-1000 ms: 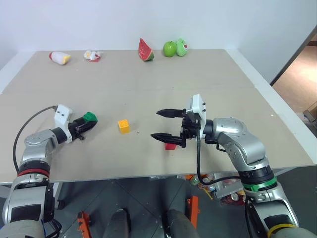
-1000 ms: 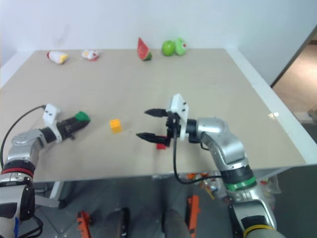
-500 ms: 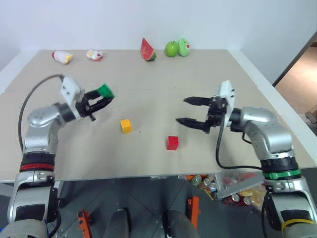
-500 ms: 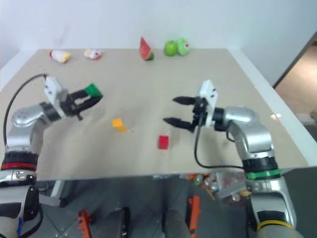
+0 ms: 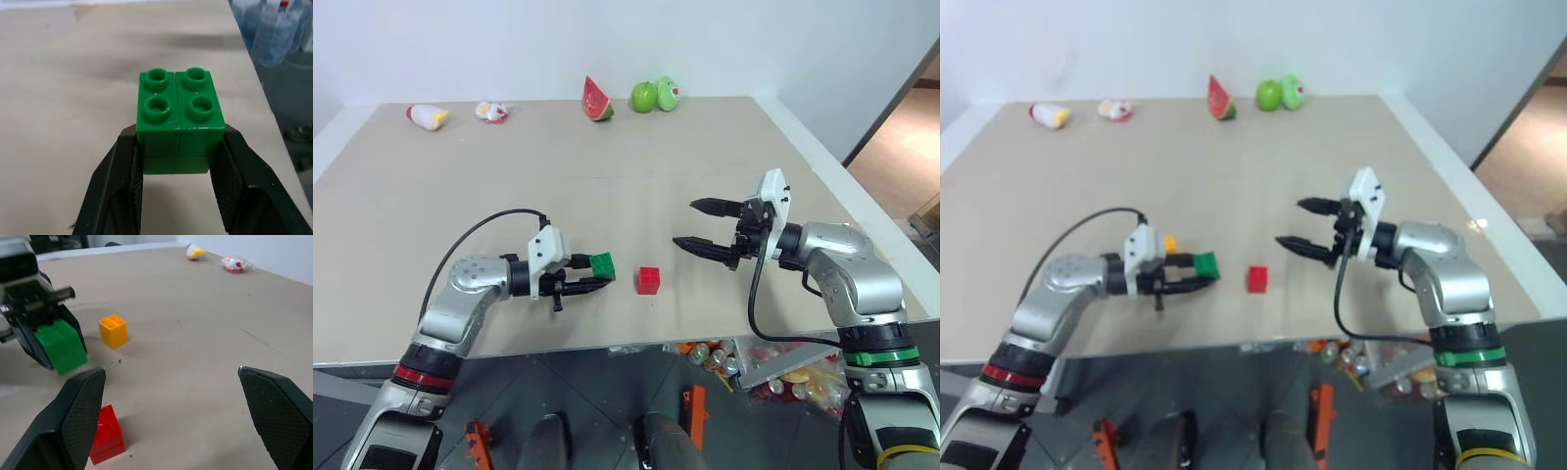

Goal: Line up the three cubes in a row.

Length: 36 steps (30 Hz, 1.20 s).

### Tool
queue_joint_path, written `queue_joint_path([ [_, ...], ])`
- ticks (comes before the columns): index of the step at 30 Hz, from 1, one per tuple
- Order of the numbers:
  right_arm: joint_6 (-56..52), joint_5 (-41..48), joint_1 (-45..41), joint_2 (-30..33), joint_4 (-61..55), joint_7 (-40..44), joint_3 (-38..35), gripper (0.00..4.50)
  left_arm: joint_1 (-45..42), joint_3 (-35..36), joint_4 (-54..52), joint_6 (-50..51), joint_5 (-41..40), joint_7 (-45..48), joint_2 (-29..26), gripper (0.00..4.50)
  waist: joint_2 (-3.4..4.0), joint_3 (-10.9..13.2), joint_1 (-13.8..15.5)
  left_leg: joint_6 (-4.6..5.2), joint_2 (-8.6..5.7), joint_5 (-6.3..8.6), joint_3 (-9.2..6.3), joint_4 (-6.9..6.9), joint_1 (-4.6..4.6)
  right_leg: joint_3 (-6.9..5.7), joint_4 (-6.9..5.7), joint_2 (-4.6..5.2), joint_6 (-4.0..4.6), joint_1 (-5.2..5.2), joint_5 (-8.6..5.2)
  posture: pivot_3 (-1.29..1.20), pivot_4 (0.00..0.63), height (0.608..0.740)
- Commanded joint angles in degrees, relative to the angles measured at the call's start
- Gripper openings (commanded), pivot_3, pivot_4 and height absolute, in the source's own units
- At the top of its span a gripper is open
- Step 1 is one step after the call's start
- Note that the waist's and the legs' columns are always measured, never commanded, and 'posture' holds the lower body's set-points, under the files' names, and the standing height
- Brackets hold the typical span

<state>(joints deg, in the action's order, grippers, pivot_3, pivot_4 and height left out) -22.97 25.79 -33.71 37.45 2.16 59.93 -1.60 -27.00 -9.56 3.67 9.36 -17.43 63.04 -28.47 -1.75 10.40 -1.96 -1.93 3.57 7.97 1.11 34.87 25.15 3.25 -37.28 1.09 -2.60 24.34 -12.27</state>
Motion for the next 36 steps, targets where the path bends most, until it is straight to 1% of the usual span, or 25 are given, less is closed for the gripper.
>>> queue_joint_path([
  [1, -1.1, 1.9, 1.1, 1.5, -3.5, -0.1, -3.0, 4.5, -2.2, -0.3, 2.5, -2.5, 1.9, -0.1, 0.6, 1.31, 0.0, 0.0, 0.1, 0.0, 0.0, 0.0, 0.0, 0.04, 0.01, 0.0, 0.0, 0.0, 0.0, -0.01, 0.01, 0.0, 0.15, 0.74],
  [4, -2.2, 2.0, 3.1, 2.9, -4.7, 1.0, -2.8, 4.5, -3.2, -0.6, 4.8, -3.4, 2.8, 0.3, 1.0, 1.31, 0.0, 0.0, 0.1, 0.0, 0.0, 0.0, 0.0, 0.05, 0.01, 0.02, 0.0, 0.0, 0.0, -0.01, 0.01, 0.0, 0.15, 0.74],
  [7, -1.9, 1.8, 6.6, 5.4, -4.7, 4.3, -2.4, 4.5, -3.8, -0.6, 5.8, -3.6, 3.1, 0.5, 1.1, 1.31, 0.0, 0.0, 0.3, 0.0, 0.0, 0.0, 0.01, 0.05, 0.04, 0.02, 0.02, -0.01, -0.01, -0.01, 0.0, 0.0, 0.15, 0.74],
  [12, -0.4, 0.0, 9.2, 7.5, -0.5, 5.8, -2.7, 4.5, -3.5, -0.2, 6.1, -2.8, 2.7, 1.4, 0.7, 1.31, 0.0, 0.0, 0.5, 0.09, 0.0, 0.07, 0.11, 0.04, 0.03, 0.13, 0.02, -0.01, -0.04, 0.02, -0.05, 0.0, 0.15, 0.74],
  [18, 0.1, 0.0, 8.6, 6.4, 0.4, 4.9, -2.3, 4.5, -2.8, 0.5, 4.4, 0.0, 0.3, 2.7, 0.9, 1.31, 0.0, 0.0, 0.5, 0.1, 0.0, 0.06, 0.1, 0.05, -0.01, 0.12, 0.02, -0.02, -0.03, 0.02, 0.0, 0.0, 0.15, 0.74],
  [23, 0.2, -0.4, 8.0, 5.1, 0.7, 4.5, -1.6, 4.5, -2.2, -0.7, 3.9, 0.2, -0.1, 5.2, 0.2, 1.31, 0.0, 0.0, 0.5, 0.09, -0.01, 0.06, 0.11, 0.06, 0.01, 0.13, 0.02, -0.01, -0.05, 0.01, 0.0, 0.0, 0.15, 0.74],
  [31, -0.1, -0.3, 8.2, 4.1, -0.1, 4.0, -1.7, 4.5, -4.4, -1.3, 11.8, -5.7, 3.4, 9.5, -1.4, 1.31, 0.0, 0.0, 0.5, 0.1, 0.0, 0.06, 0.11, 0.07, -0.01, 0.13, 0.02, -0.02, -0.04, 0.01, 0.0, 0.0, 0.15, 0.74],
  [36, -0.4, 0.0, 8.9, 3.8, -1.5, 3.4, -1.9, 4.5, -6.7, -1.2, 17.5, -8.9, 5.0, 10.1, -0.5, 1.31, 0.0, 0.0, 0.6, 0.1, 0.0, 0.06, 0.11, 0.09, 0.03, 0.12, 0.02, -0.01, -0.04, 0.01, 0.0, 0.0, 0.15, 0.74],
])
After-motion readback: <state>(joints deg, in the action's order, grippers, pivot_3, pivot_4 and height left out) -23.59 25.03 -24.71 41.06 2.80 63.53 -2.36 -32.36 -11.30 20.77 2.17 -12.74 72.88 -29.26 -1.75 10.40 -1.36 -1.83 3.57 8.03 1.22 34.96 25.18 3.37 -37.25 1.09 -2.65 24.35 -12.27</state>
